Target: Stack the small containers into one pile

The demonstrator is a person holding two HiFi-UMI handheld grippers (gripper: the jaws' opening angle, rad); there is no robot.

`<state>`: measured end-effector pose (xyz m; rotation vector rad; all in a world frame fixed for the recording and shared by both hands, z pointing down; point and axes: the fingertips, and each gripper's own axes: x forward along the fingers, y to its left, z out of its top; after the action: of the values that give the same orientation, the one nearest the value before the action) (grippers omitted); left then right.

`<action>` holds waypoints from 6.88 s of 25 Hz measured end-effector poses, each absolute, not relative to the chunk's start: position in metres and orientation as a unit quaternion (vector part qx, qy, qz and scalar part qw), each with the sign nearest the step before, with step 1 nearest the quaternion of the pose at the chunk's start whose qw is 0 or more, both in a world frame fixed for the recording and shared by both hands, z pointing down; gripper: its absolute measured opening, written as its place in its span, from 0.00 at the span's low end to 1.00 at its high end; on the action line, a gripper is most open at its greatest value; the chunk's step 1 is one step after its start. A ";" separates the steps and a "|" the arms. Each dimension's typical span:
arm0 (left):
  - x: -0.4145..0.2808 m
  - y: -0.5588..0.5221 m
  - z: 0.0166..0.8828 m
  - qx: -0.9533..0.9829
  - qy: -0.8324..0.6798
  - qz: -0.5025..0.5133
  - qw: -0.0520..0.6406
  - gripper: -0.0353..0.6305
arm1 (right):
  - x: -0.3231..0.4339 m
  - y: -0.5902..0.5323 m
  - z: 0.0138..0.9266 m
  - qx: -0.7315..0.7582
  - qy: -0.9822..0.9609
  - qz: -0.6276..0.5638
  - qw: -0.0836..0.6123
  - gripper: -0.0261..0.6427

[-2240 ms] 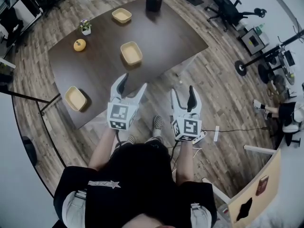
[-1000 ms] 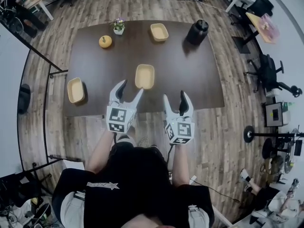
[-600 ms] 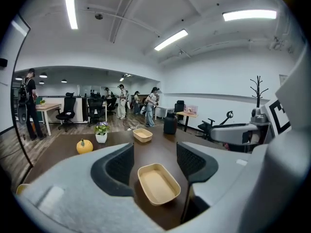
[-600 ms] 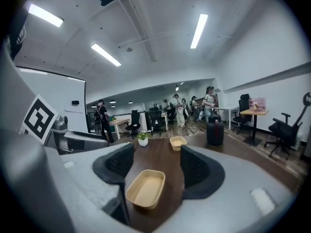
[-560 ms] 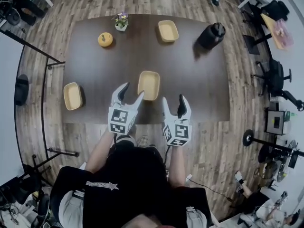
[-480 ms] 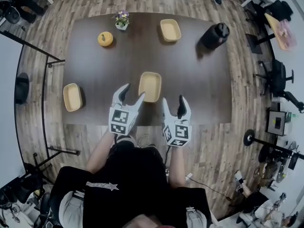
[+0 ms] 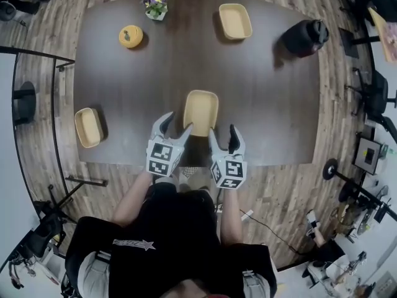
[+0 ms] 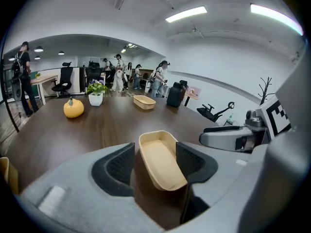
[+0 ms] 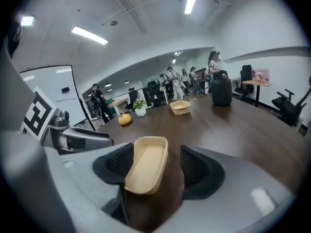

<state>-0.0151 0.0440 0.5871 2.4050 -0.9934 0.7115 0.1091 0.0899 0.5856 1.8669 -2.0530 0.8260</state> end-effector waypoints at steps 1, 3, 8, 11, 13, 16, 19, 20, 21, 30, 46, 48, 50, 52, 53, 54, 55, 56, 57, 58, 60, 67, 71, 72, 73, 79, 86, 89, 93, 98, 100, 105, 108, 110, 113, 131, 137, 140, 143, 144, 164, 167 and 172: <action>-0.015 0.044 0.594 0.867 -0.358 0.262 0.226 0.47 | 0.107 0.089 0.592 0.638 -0.703 0.290 0.125 0.48; -0.017 0.044 0.605 0.863 -0.354 0.270 0.237 0.46 | 0.103 0.086 0.604 0.633 -0.700 0.303 0.130 0.48; -0.018 0.045 0.639 0.855 -0.344 0.289 0.259 0.44 | 0.092 0.081 0.640 0.617 -0.697 0.331 0.152 0.48; -0.013 0.048 0.648 0.854 -0.332 0.301 0.264 0.39 | 0.090 0.084 0.651 0.610 -0.696 0.346 0.157 0.45; -0.011 0.052 0.649 0.852 -0.324 0.315 0.265 0.30 | 0.090 0.087 0.652 0.609 -0.693 0.349 0.165 0.41; -0.011 0.053 0.651 0.848 -0.327 0.327 0.260 0.20 | 0.093 0.089 0.653 0.611 -0.689 0.346 0.180 0.23; -0.012 0.051 0.653 0.845 -0.331 0.331 0.257 0.16 | 0.093 0.088 0.653 0.613 -0.688 0.342 0.187 0.16; -0.012 0.051 0.653 0.844 -0.332 0.332 0.258 0.16 | 0.094 0.088 0.653 0.613 -0.688 0.341 0.187 0.14; -0.012 0.050 0.653 0.843 -0.334 0.332 0.258 0.16 | 0.095 0.088 0.653 0.613 -0.688 0.341 0.188 0.14; 0.004 0.028 0.624 0.857 -0.345 0.300 0.237 0.14 | 0.111 0.070 0.625 0.636 -0.687 0.307 0.171 0.12; 0.041 -0.055 0.524 0.890 -0.352 0.226 0.182 0.13 | 0.145 -0.004 0.526 0.680 -0.683 0.227 0.139 0.11; 0.045 -0.067 0.517 0.892 -0.352 0.217 0.184 0.13 | 0.150 -0.016 0.520 0.684 -0.682 0.219 0.140 0.11; 0.051 -0.078 0.511 0.894 -0.352 0.208 0.182 0.13 | 0.157 -0.029 0.513 0.688 -0.680 0.211 0.138 0.10; 0.058 -0.089 0.507 0.897 -0.351 0.201 0.178 0.13 | 0.165 -0.043 0.505 0.692 -0.679 0.203 0.135 0.10; 0.062 -0.094 0.505 0.898 -0.351 0.198 0.178 0.13 | 0.169 -0.049 0.502 0.694 -0.679 0.199 0.134 0.10; 0.066 -0.099 0.504 0.898 -0.352 0.196 0.178 0.13 | 0.172 -0.055 0.500 0.694 -0.680 0.196 0.134 0.09; 0.069 -0.104 0.503 0.897 -0.353 0.194 0.179 0.13 | 0.176 -0.061 0.498 0.694 -0.681 0.193 0.134 0.09; 0.072 -0.108 0.502 0.897 -0.355 0.191 0.180 0.13 | 0.179 -0.067 0.496 0.693 -0.682 0.191 0.133 0.09; 0.075 -0.113 0.501 0.897 -0.358 0.189 0.179 0.13 | 0.183 -0.072 0.495 0.692 -0.684 0.190 0.133 0.09; 0.079 -0.118 0.500 0.896 -0.361 0.189 0.178 0.13 | 0.187 -0.078 0.495 0.691 -0.685 0.190 0.132 0.09; 0.086 -0.128 0.499 0.894 -0.368 0.190 0.175 0.13 | 0.194 -0.087 0.495 0.687 -0.689 0.190 0.131 0.09; 0.111 -0.161 0.498 0.878 -0.405 0.180 0.179 0.13 | 0.224 -0.132 0.496 0.662 -0.714 0.192 0.123 0.09; 0.123 -0.189 0.497 0.869 -0.430 0.167 0.181 0.13 | 0.239 -0.167 0.493 0.647 -0.729 0.189 0.120 0.08; 0.126 -0.198 0.497 0.866 -0.435 0.165 0.182 0.13 | 0.242 -0.177 0.492 0.645 -0.731 0.186 0.121 0.08; 0.130 -0.206 0.498 0.864 -0.440 0.162 0.184 0.12 | 0.245 -0.185 0.492 0.642 -0.734 0.184 0.122 0.08; 0.145 -0.247 0.509 0.851 -0.461 0.162 0.191 0.12 | 0.261 -0.234 0.506 0.626 -0.745 0.191 0.131 0.08; 0.157 -0.279 0.550 0.824 -0.486 0.176 0.234 0.12 | 0.272 -0.282 0.548 0.596 -0.747 0.229 0.187 0.08; 0.164 -0.287 0.571 0.812 -0.485 0.185 0.266 0.12 | 0.277 -0.296 0.565 0.587 -0.741 0.253 0.206 0.08; 0.169 -0.295 0.592 0.800 -0.485 0.204 0.289 0.12 | 0.281 -0.305 0.586 0.575 -0.739 0.278 0.216 0.08; 0.166 -0.296 0.615 0.787 -0.481 0.239 0.304 0.12 | 0.279 -0.305 0.615 0.560 -0.733 0.320 0.216 0.08; 0.165 -0.296 0.623 0.783 -0.479 0.249 0.308 0.13 | 0.278 -0.305 0.624 0.558 -0.732 0.323 0.221 0.08; 0.163 -0.298 0.638 0.777 -0.481 0.261 0.312 0.13 | 0.277 -0.307 0.640 0.552 -0.729 0.330 0.232 0.08; 0.164 -0.299 0.641 0.775 -0.481 0.263 0.315 0.13 | 0.277 -0.307 0.646 0.551 -0.729 0.332 0.235 0.08; 0.164 -0.299 0.643 0.777 -0.481 0.265 0.309 0.13 | 0.277 -0.307 0.648 0.551 -0.729 0.333 0.235 0.08; 0.161 -0.301 0.641 0.781 -0.486 0.266 0.289 0.14 | 0.278 -0.308 0.647 0.554 -0.731 0.324 0.232 0.08; 0.166 -0.281 0.575 0.814 -0.488 0.227 0.218 0.59 | 0.281 -0.290 0.571 0.582 -0.760 0.229 0.177 0.47; 0.153 -0.254 0.511 0.820 -0.510 0.204 0.160 0.58 | 0.287 -0.247 0.514 0.585 -0.775 0.184 0.153 0.47; 0.151 -0.230 0.478 0.830 -0.509 0.187 0.132 0.50 | 0.286 -0.218 0.483 0.593 -0.780 0.141 0.141 0.47; 0.148 -0.201 0.450 0.838 -0.511 0.168 0.097 0.42 | 0.284 -0.187 0.453 0.602 -0.783 0.104 0.118 0.47; 0.147 -0.192 0.442 0.839 -0.512 0.161 0.088 0.40 | 0.282 -0.176 0.444 0.604 -0.784 0.095 0.109 0.47; 0.100 -0.058 0.419 0.819 -0.555 0.128 0.068 0.07 | 0.222 -0.042 0.425 0.574 -0.812 0.086 0.060 0.05; 0.072 -0.054 0.415 0.801 -0.582 0.128 0.068 0.07 | 0.194 -0.043 0.422 0.549 -0.830 0.080 0.060 0.05; 0.010 -0.041 0.412 0.773 -0.618 0.120 0.074 0.07 | 0.129 -0.038 0.420 0.505 -0.858 0.074 0.058 0.05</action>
<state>0.0095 -0.0414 0.4119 2.3204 -1.8553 0.3593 0.1286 -0.0377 0.4195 1.5297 -2.5994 0.2254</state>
